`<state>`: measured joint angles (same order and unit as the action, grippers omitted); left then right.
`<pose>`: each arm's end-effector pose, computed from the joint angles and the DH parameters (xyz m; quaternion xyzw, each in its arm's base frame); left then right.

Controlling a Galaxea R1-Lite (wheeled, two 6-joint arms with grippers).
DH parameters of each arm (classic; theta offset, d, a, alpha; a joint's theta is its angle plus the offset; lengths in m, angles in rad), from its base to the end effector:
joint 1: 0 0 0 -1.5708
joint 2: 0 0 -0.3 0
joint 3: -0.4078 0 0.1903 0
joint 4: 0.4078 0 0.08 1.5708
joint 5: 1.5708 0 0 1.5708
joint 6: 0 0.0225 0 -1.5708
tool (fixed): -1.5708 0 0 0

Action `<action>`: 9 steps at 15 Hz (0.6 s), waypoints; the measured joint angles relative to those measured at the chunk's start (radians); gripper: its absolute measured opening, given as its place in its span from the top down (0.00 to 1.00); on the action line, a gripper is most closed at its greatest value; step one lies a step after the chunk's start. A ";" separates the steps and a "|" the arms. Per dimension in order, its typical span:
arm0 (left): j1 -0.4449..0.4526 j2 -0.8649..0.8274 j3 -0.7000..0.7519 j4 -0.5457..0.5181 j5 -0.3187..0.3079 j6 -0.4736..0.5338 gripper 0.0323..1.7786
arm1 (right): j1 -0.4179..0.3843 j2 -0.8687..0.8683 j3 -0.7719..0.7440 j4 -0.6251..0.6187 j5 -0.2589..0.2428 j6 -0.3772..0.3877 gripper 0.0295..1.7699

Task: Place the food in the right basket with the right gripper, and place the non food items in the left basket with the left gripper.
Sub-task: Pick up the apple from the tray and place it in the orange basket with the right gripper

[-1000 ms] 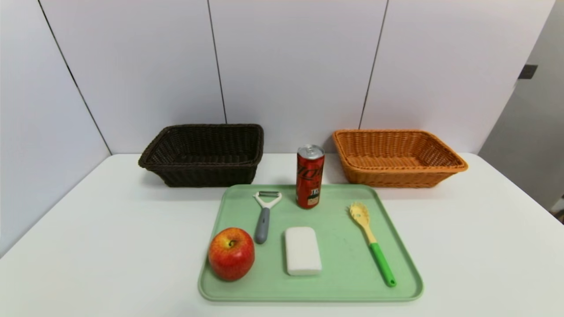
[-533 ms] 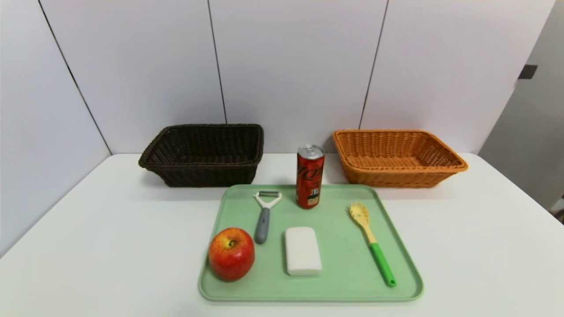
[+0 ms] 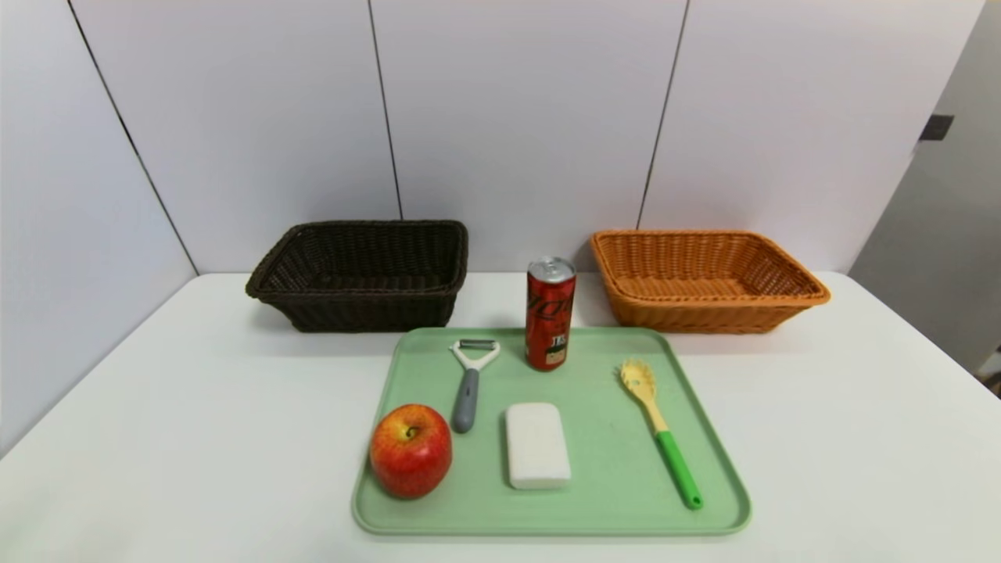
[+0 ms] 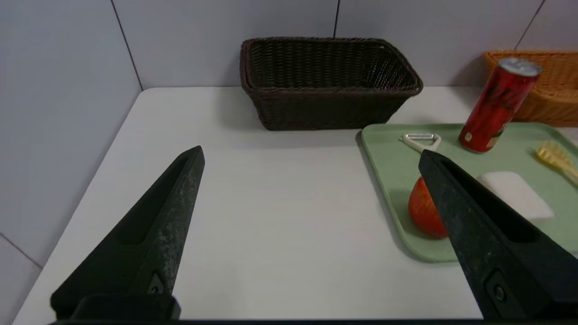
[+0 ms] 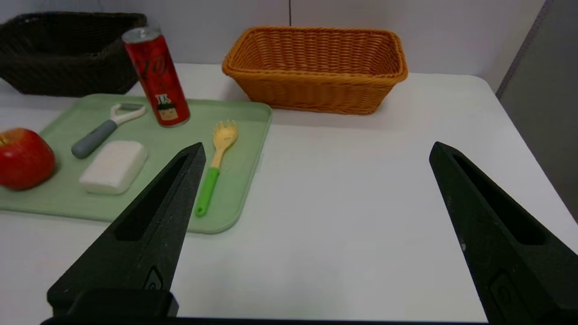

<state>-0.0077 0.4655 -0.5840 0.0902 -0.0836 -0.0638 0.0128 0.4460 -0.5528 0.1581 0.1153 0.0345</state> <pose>-0.0012 -0.0019 0.2332 -0.0313 -0.0127 -0.0461 0.9984 -0.0028 0.0026 0.2178 0.0185 0.0267 0.0635 0.9975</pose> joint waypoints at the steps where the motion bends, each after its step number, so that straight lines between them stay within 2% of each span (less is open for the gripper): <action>1: -0.001 0.074 -0.083 0.002 -0.002 -0.023 0.05 | 0.001 0.094 -0.089 0.011 0.001 0.034 0.03; 5: -0.003 0.343 -0.356 0.053 -0.002 -0.111 0.05 | 0.035 0.480 -0.488 0.167 0.009 0.139 0.03; 9: -0.014 0.508 -0.497 0.264 0.004 -0.103 0.05 | 0.164 0.778 -0.721 0.404 -0.003 0.170 0.03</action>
<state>-0.0219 0.9736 -1.0809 0.3545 -0.0798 -0.1664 0.1770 1.2238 -1.2743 0.5619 0.1126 0.2043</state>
